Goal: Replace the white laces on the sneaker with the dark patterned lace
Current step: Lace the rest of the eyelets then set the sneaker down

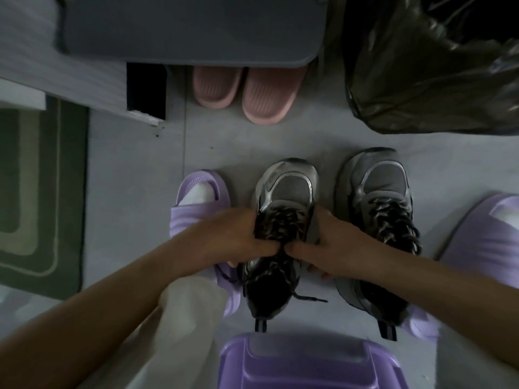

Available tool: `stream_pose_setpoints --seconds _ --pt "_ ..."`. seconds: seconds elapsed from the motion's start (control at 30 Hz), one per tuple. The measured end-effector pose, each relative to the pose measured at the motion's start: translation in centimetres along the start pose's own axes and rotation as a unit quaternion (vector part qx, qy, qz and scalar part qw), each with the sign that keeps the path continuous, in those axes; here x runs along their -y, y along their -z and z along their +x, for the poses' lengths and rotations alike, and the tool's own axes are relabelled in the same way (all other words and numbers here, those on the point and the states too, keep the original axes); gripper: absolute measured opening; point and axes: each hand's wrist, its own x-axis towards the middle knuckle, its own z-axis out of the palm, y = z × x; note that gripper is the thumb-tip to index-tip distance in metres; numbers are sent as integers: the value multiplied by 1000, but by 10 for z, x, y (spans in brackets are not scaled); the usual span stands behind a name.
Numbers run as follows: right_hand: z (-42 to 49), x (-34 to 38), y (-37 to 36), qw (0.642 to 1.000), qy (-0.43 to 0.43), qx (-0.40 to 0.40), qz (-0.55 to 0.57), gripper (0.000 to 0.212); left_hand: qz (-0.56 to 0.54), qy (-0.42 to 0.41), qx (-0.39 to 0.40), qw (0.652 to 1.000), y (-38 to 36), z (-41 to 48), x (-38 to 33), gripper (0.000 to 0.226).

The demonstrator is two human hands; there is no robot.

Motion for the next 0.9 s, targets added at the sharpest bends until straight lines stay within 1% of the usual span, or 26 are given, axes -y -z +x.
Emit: stream_pose_setpoints --seconds 0.03,0.07,0.1,0.17,0.23,0.27,0.3,0.33,0.37,0.4,0.43,0.47,0.53,0.57,0.6,0.63,0.67,0.7,0.73,0.77,0.83,0.9 --pt "2 -3 -3 999 8 -20 -35 80 -4 11 16 1000 0 1 0 34" --pt "5 -5 -5 998 16 -35 -49 83 -40 33 27 998 0 2 1 32" --pt "6 -5 -7 998 17 -34 -51 86 -93 54 47 993 1 2 1 28" --pt "8 -2 -8 998 19 -25 -53 91 -208 93 85 970 4 2 0 19" --pt "4 0 -6 999 21 -9 -49 88 -259 99 100 956 7 0 2 14" --pt "-1 3 -3 998 36 -1 -54 81 -260 92 98 956 7 -2 3 17" --pt "-8 4 3 995 60 12 -83 65 -243 79 93 962 7 -6 4 23" --pt "-18 5 14 988 79 26 -127 42 -205 56 94 973 6 -11 5 33" --pt "-29 6 28 980 89 57 -168 33 -152 22 104 983 5 -15 4 42" --pt "-39 5 45 973 77 97 -195 46 -98 -13 113 989 -1 -19 3 46" --pt "-50 2 61 965 48 132 -223 54 -46 -38 107 992 -8 -21 4 43" --pt "-59 -4 75 949 21 141 -279 53 0 -47 84 995 -13 -22 4 35" --pt "-74 -28 89 903 7 99 -418 35 62 -41 35 997 -18 -21 2 23" --pt "-77 -41 89 887 -14 67 -456 34 70 -36 25 997 -20 -20 1 22" --pt "-78 -53 84 886 -36 30 -461 37 64 -29 24 997 -22 -19 1 23" --pt "-76 -63 77 896 -59 -7 -440 37 38 -16 23 999 -23 -19 -1 22" --pt "-73 -71 71 917 -74 -51 -390 45 -1 3 25 1000 -24 -19 -4 19" --pt "-68 -76 66 937 -79 -82 -329 56 -36 23 27 999 -26 -20 -9 17" --pt "-65 -82 62 952 -66 -108 -280 62 -56 39 25 997 -29 -21 -14 16" --pt "-63 -85 58 956 -46 -126 -261 63 -50 44 9 998 -31 -21 -20 16" --pt "-60 -88 54 950 -7 -164 -267 61 23 32 -67 997 -30 -16 -25 15" --pt "-57 -89 53 942 11 -190 -277 66 66 25 -132 989 -26 -7 -28 17"
